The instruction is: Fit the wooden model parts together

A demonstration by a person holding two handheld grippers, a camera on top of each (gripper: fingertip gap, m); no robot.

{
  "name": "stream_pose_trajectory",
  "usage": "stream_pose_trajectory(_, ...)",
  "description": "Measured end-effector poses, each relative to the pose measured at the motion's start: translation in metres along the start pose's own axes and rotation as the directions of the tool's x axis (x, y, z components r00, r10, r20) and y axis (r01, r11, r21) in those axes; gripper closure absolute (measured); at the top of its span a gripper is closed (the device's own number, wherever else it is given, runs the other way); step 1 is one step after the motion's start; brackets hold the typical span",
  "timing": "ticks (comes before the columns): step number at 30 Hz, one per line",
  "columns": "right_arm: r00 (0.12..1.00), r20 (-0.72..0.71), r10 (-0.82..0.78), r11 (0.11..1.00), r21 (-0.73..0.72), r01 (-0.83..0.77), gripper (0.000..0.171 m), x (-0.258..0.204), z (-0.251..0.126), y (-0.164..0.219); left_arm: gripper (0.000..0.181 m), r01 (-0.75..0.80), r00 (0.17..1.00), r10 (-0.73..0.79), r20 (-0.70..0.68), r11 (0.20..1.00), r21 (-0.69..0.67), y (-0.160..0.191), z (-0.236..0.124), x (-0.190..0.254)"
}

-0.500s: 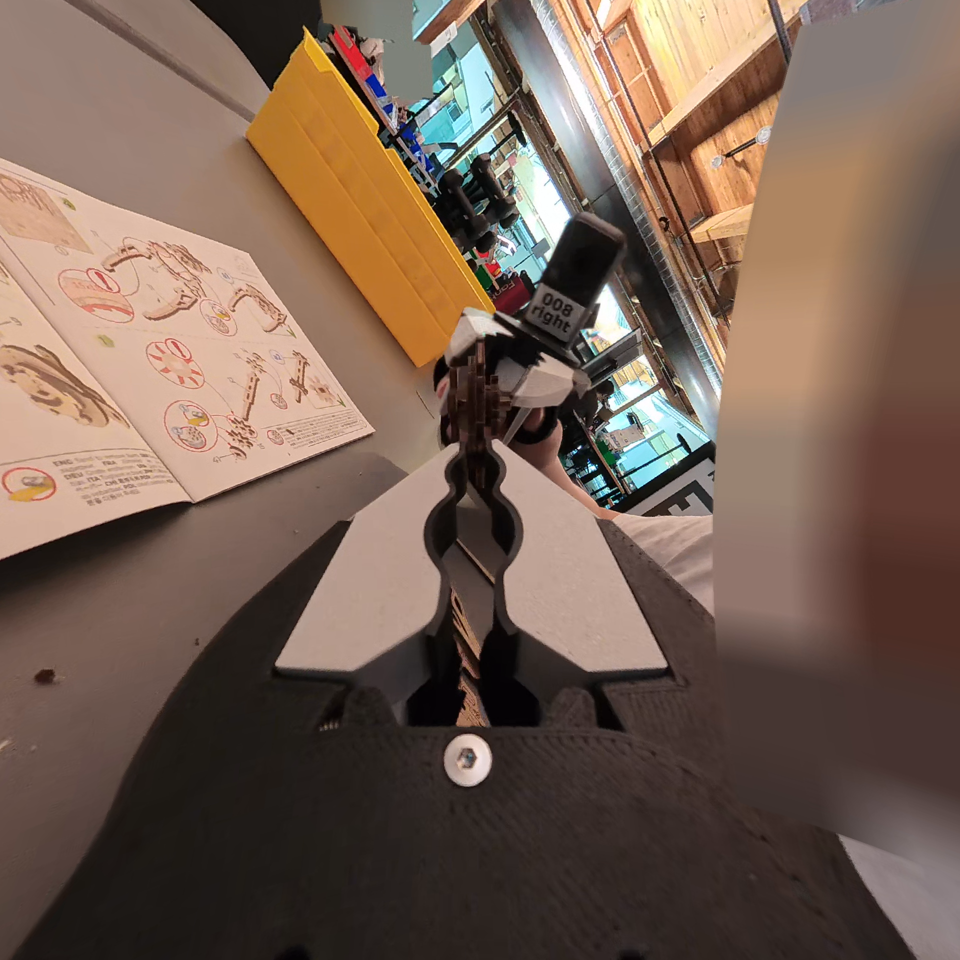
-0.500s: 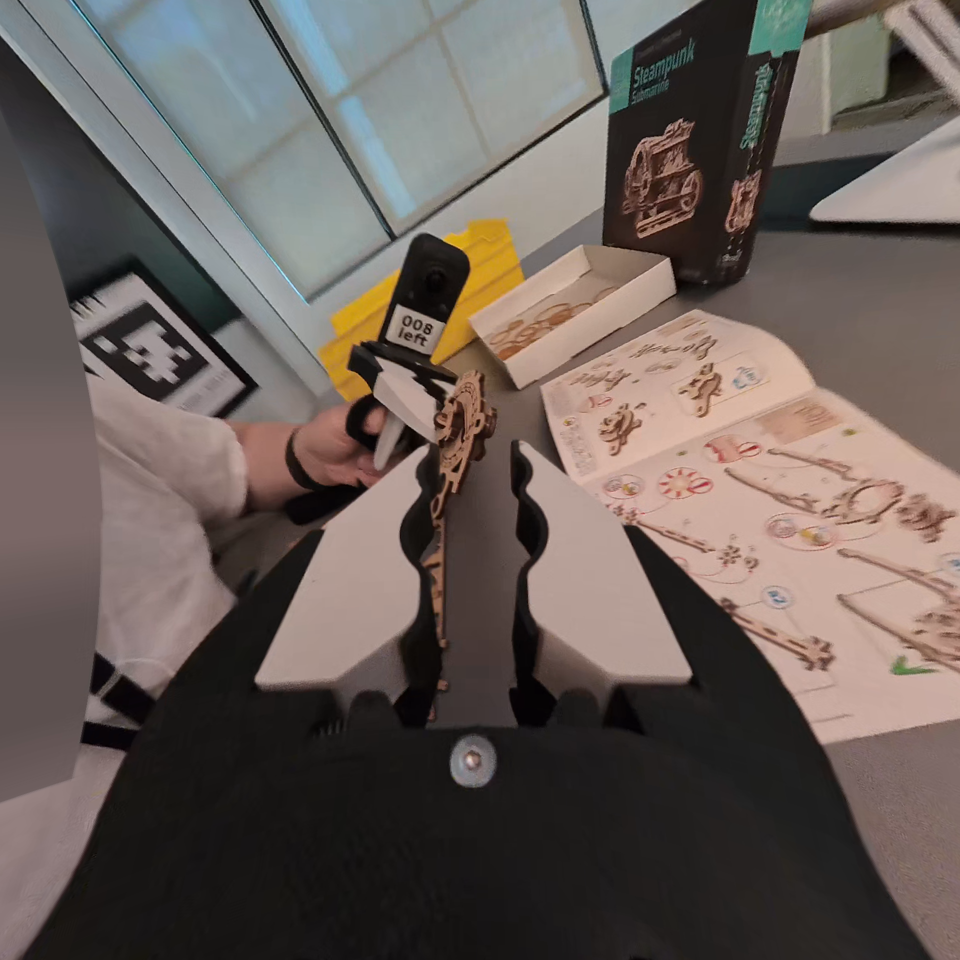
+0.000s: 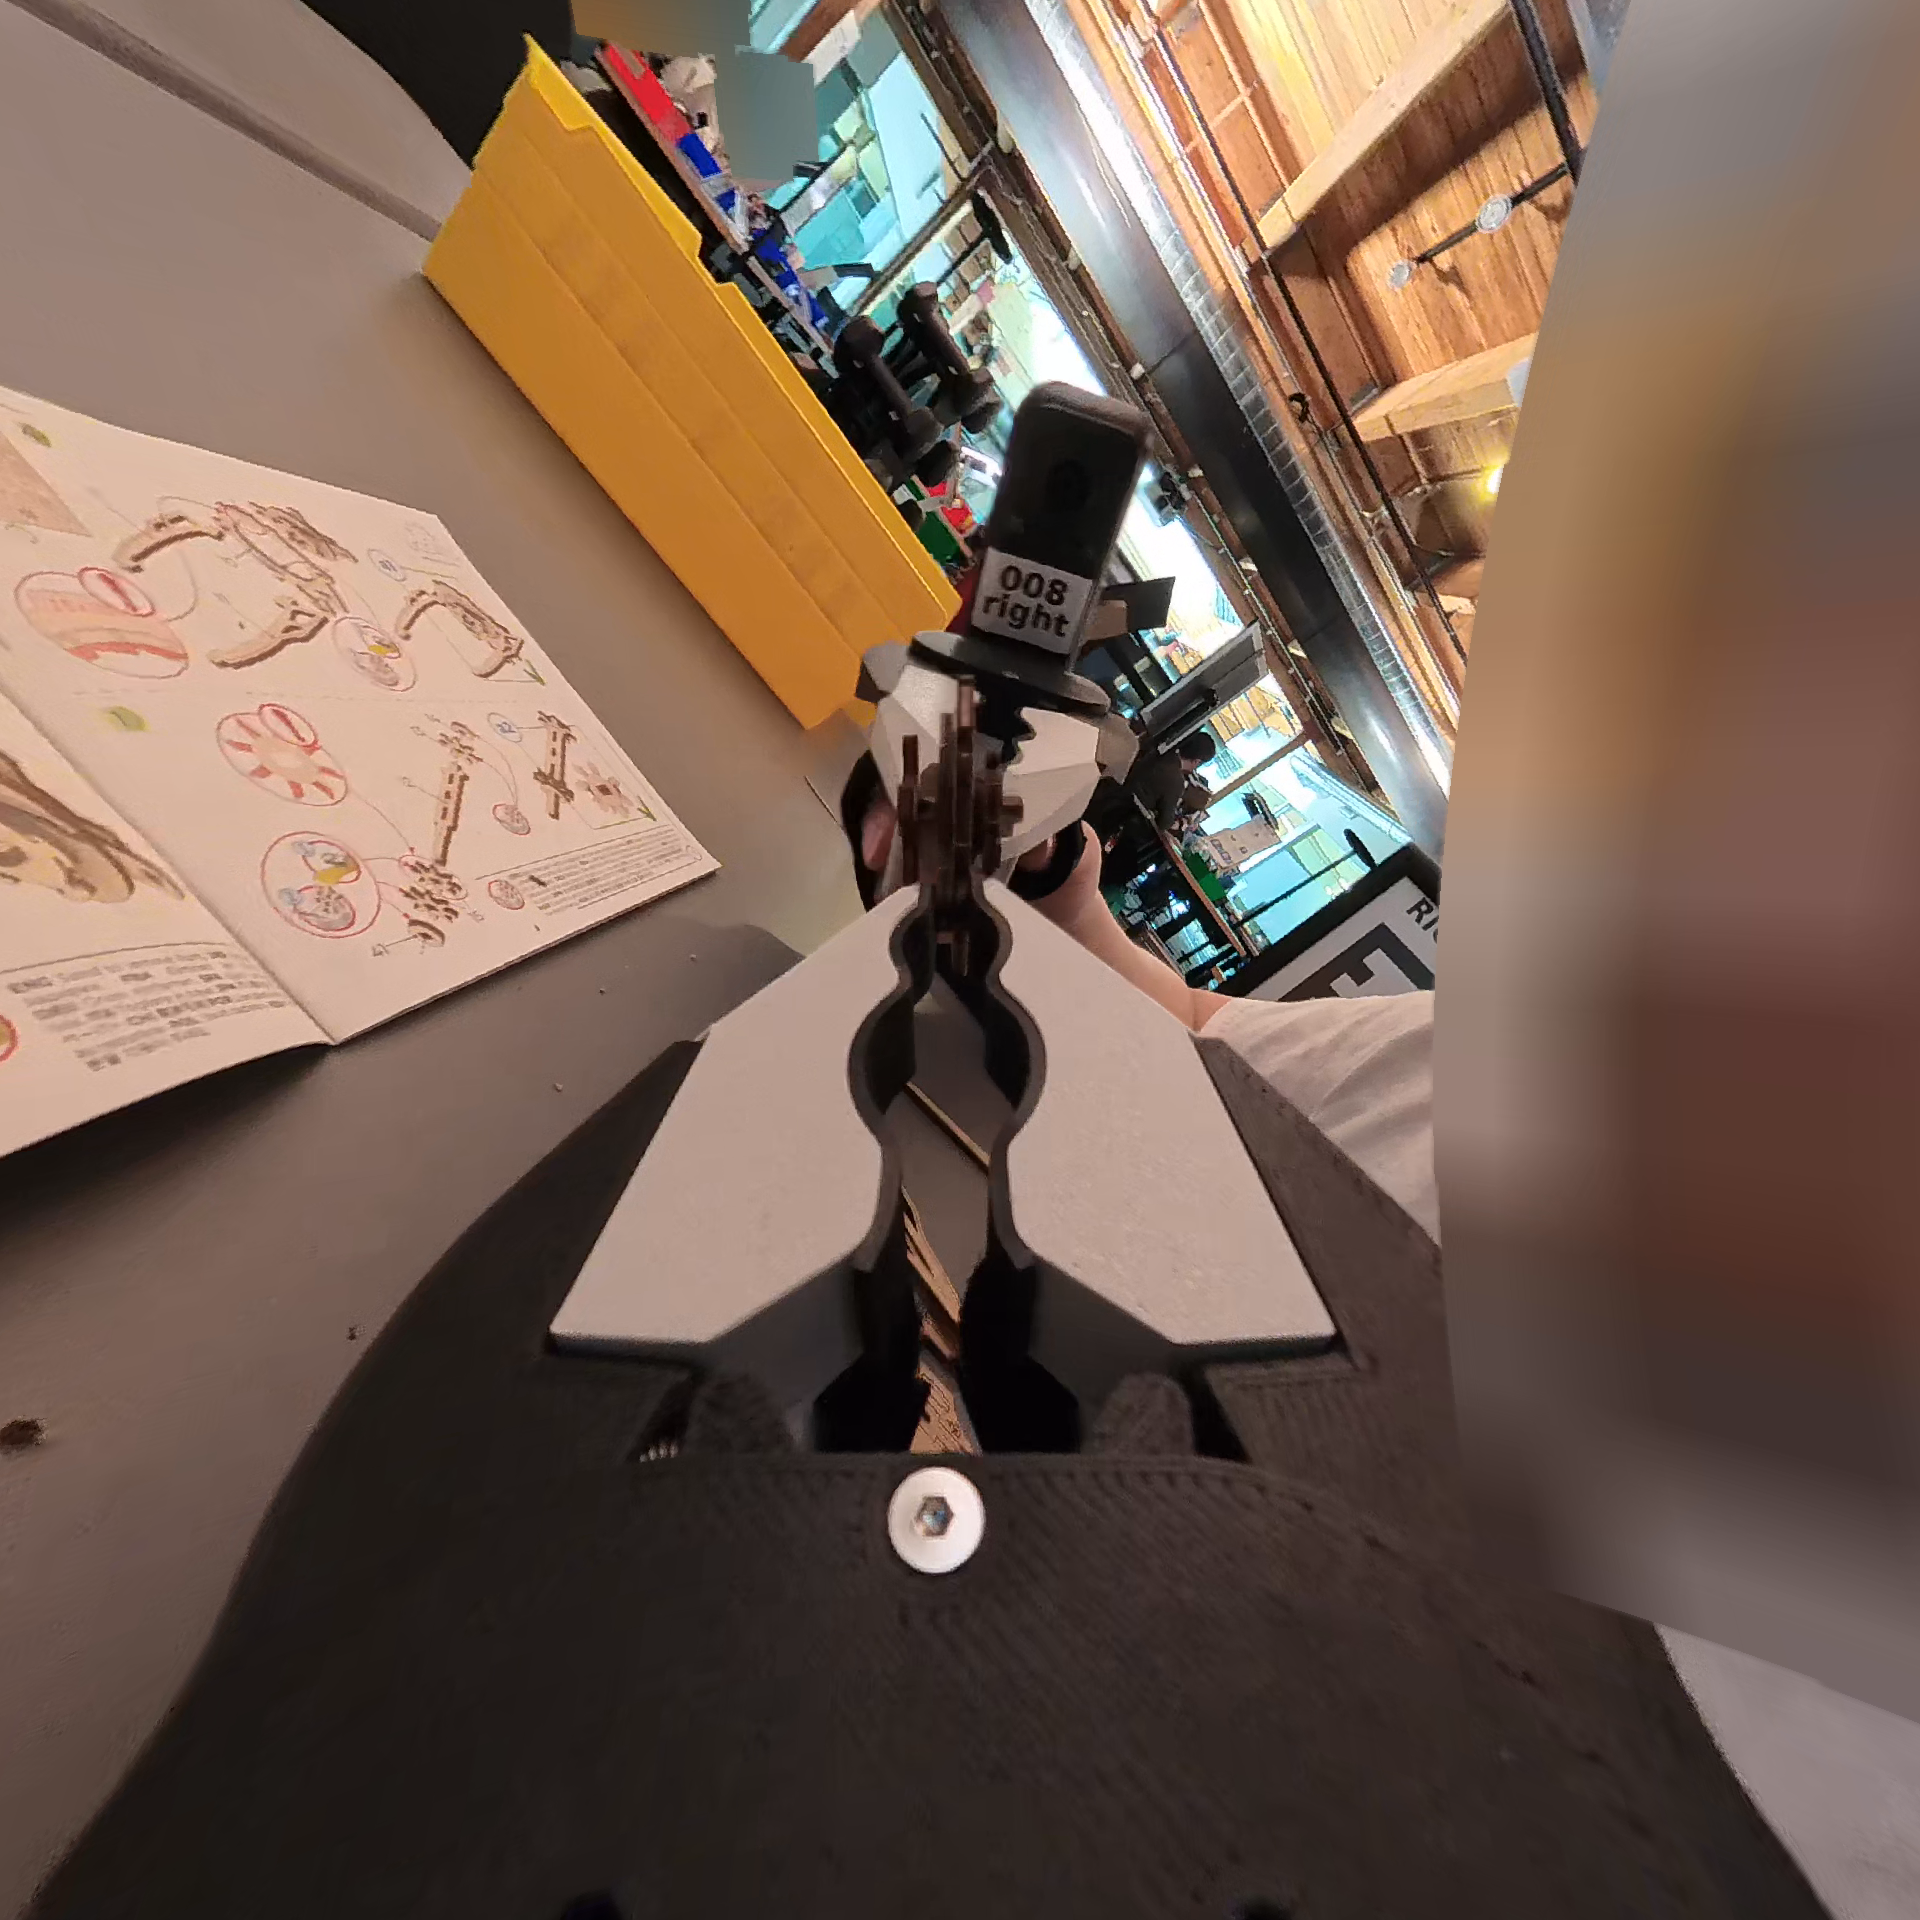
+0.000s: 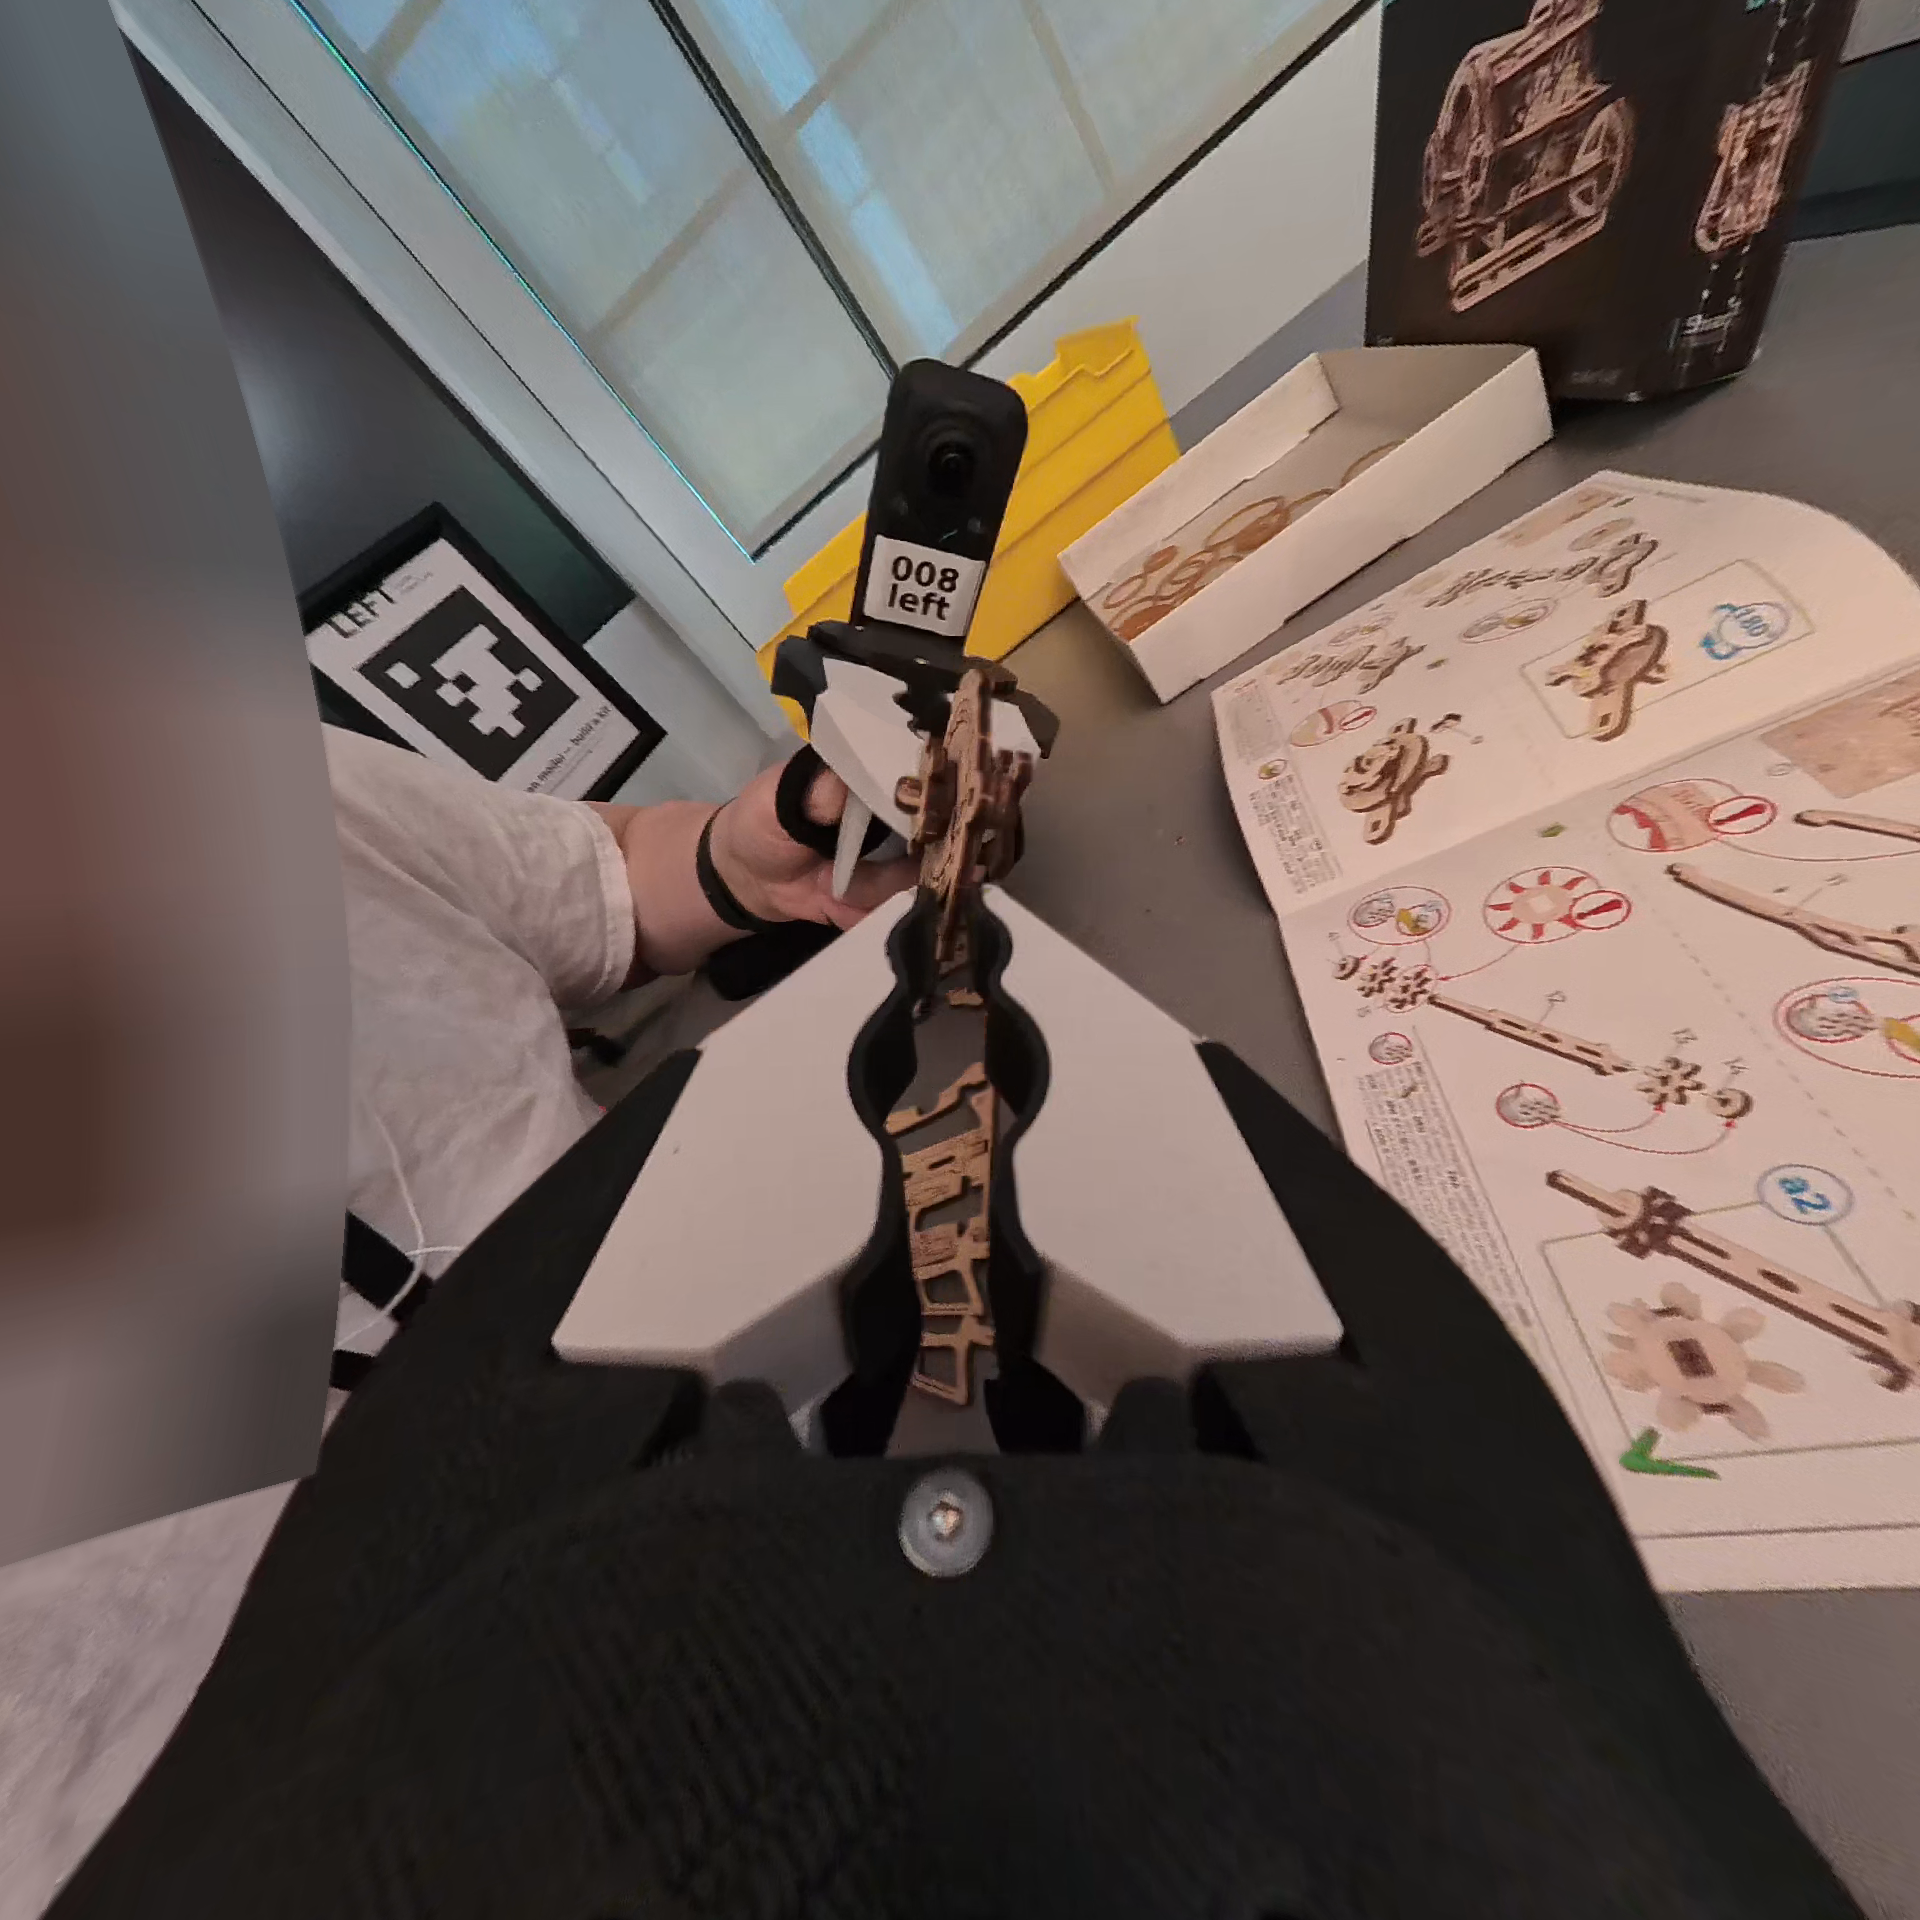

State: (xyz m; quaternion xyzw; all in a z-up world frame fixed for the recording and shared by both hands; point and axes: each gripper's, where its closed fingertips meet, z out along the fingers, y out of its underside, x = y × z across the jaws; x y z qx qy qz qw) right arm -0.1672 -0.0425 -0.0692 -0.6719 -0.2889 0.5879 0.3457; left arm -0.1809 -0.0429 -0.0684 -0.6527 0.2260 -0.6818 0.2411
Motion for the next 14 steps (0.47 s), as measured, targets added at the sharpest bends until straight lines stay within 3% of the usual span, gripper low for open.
stream_pose_trajectory(6,0.994,0.025,0.107,0.994,0.027,-0.108,0.171,0.005,-0.004,-0.003,0.170,-0.106,0.993,0.106,0.056,0.994,0.010,-0.007,-0.004,-0.003)
stream_pose_trajectory(9,0.983,0.056,0.174,0.982,0.065,-0.177,0.171,0.007,-0.009,-0.008,0.164,-0.277,0.949,0.280,0.146,0.960,-0.046,-0.011,-0.010,-0.009)
stream_pose_trajectory(11,0.971,0.085,0.222,0.970,0.080,-0.229,0.171,0.007,-0.011,-0.011,0.158,-0.430,0.868,0.445,0.219,0.896,-0.112,-0.013,-0.013,-0.013)
stream_pose_trajectory(14,0.949,0.130,0.287,0.950,0.086,-0.299,0.171,0.006,-0.011,-0.011,0.157,-0.645,0.643,0.696,0.320,0.717,-0.262,-0.015,-0.017,-0.021)
